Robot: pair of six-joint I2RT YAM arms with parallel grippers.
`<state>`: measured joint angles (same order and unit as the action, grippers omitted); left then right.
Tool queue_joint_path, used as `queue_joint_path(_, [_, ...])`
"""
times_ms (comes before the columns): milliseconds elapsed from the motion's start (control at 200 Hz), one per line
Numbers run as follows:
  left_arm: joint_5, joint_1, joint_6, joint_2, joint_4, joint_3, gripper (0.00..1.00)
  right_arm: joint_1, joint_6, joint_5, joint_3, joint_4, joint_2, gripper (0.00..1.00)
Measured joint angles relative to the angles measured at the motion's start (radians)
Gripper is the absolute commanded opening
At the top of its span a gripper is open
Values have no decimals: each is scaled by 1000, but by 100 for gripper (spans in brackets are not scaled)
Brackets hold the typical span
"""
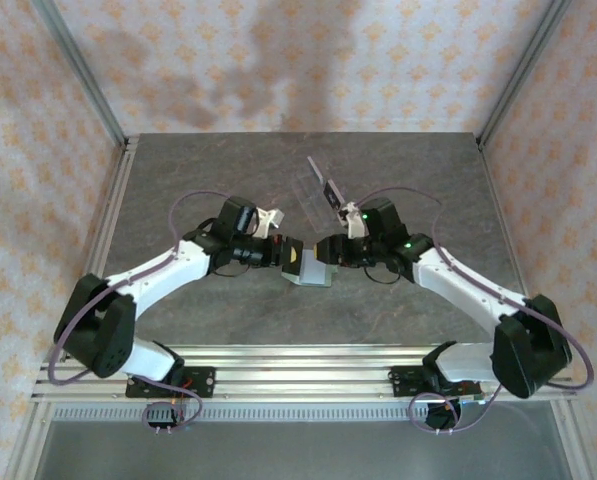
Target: Put the credit cards into the card holder
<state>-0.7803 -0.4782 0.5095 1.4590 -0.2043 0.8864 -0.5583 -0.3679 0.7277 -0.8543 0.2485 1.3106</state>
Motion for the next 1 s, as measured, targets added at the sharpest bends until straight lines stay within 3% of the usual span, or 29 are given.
queue_joint_path(235, [62,0,-48,122,-72,46,0,-30,-13,-153,2,7,138,47])
queue_joint_path(561, [74,0,-48,233,-75,89,0,-30,-36,-240,2,-6,264,24])
queue_joint_path(996, [82,1,-47,330,-31,110,0,-30,-35,-291,2,-5,277,20])
